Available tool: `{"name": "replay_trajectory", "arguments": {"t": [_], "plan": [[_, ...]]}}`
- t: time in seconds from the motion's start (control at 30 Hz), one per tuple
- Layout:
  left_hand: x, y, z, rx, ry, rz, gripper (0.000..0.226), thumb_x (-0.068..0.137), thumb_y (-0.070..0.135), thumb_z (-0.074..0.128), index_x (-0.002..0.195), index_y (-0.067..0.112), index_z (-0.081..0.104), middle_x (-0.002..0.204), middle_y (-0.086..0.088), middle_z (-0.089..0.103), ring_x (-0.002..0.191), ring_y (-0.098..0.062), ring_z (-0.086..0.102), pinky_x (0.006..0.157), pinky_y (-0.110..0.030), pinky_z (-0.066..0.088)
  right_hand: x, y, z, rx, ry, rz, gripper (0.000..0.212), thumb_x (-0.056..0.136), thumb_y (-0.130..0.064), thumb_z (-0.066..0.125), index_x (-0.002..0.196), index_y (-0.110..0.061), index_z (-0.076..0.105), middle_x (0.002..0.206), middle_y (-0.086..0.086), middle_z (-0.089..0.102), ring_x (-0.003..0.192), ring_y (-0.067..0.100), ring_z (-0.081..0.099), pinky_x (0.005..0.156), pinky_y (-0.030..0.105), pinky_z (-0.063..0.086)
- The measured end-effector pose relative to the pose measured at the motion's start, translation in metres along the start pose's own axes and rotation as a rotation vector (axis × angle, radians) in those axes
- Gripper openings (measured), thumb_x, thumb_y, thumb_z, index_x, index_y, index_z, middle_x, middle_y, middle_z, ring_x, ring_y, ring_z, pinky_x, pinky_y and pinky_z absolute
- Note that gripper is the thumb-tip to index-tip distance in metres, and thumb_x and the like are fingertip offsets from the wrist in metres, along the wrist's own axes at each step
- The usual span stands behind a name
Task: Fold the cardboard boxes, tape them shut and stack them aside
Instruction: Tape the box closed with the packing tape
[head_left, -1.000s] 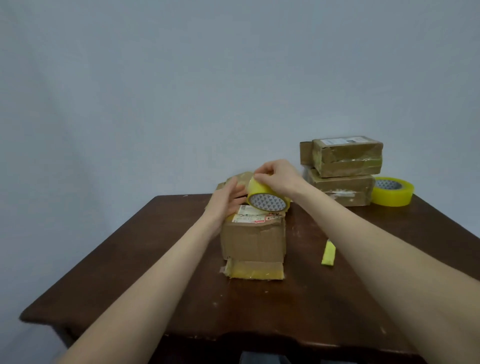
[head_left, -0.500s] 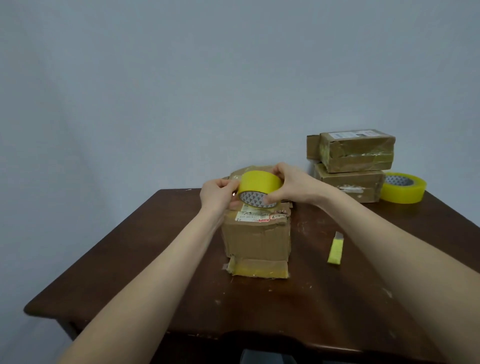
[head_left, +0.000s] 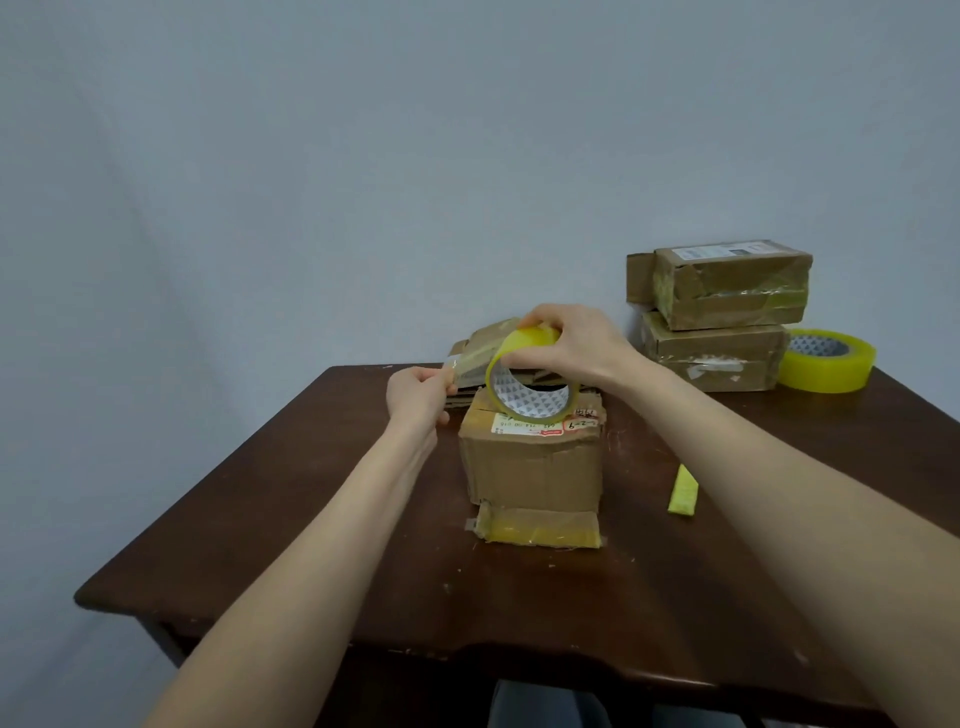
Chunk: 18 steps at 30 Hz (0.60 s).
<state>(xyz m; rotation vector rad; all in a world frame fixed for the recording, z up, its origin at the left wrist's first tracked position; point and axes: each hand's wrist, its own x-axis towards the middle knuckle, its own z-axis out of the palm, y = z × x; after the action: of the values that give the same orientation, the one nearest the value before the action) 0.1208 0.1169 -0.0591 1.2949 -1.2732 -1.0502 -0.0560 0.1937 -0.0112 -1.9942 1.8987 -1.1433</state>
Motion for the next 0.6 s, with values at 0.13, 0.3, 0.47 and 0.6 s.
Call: {"name": "replay_trajectory", "arguments": {"t": [0.13,0.3,0.47,0.6], "plan": [[0.001,-0.012,-0.003,0.010,0.000,-0.024,0.023,0.090,0.015,0.059,0.066,0.012,0.057,0.066,-0.002,0.058,0.040,-0.013,0.034,0.045,-0.021,0.029,0.004,-0.003,0.003,-0.077,-0.025,0.007,0.064,0.068,-0.066,0.068,0.122,-0.032,0.063,0.129,-0.007,0.060,0.121,0.016,0.051,0.100,0.036,0.044],[-0.002,-0.027,-0.004,-0.021,0.012,-0.066,0.023,0.089,0.013,0.059,0.067,0.010,0.059,0.067,-0.003,0.057,0.042,-0.014,0.034,0.045,-0.021,0.027,0.000,-0.006,0.007,-0.106,-0.022,0.064,0.066,0.066,-0.068,0.067,0.116,-0.026,0.052,0.114,-0.002,0.058,0.106,0.021,0.054,0.091,0.043,0.048],[-0.006,-0.034,-0.007,-0.010,0.006,-0.076,0.021,0.091,0.015,0.060,0.070,0.011,0.059,0.066,-0.001,0.056,0.044,-0.014,0.036,0.046,-0.022,0.029,-0.002,-0.008,0.005,-0.046,-0.016,0.054,0.054,0.060,-0.066,0.072,0.096,-0.031,0.053,0.095,-0.009,0.056,0.096,0.017,0.054,0.082,0.039,0.049],[-0.016,-0.041,-0.006,0.054,-0.096,-0.137,0.022,0.092,0.015,0.060,0.071,0.008,0.058,0.060,-0.001,0.049,0.035,-0.008,0.033,0.039,-0.018,0.024,-0.006,-0.010,0.013,0.046,-0.004,0.016,0.044,0.068,-0.054,0.077,0.101,-0.031,0.058,0.094,-0.012,0.055,0.097,0.014,0.054,0.075,0.029,0.042]]}}
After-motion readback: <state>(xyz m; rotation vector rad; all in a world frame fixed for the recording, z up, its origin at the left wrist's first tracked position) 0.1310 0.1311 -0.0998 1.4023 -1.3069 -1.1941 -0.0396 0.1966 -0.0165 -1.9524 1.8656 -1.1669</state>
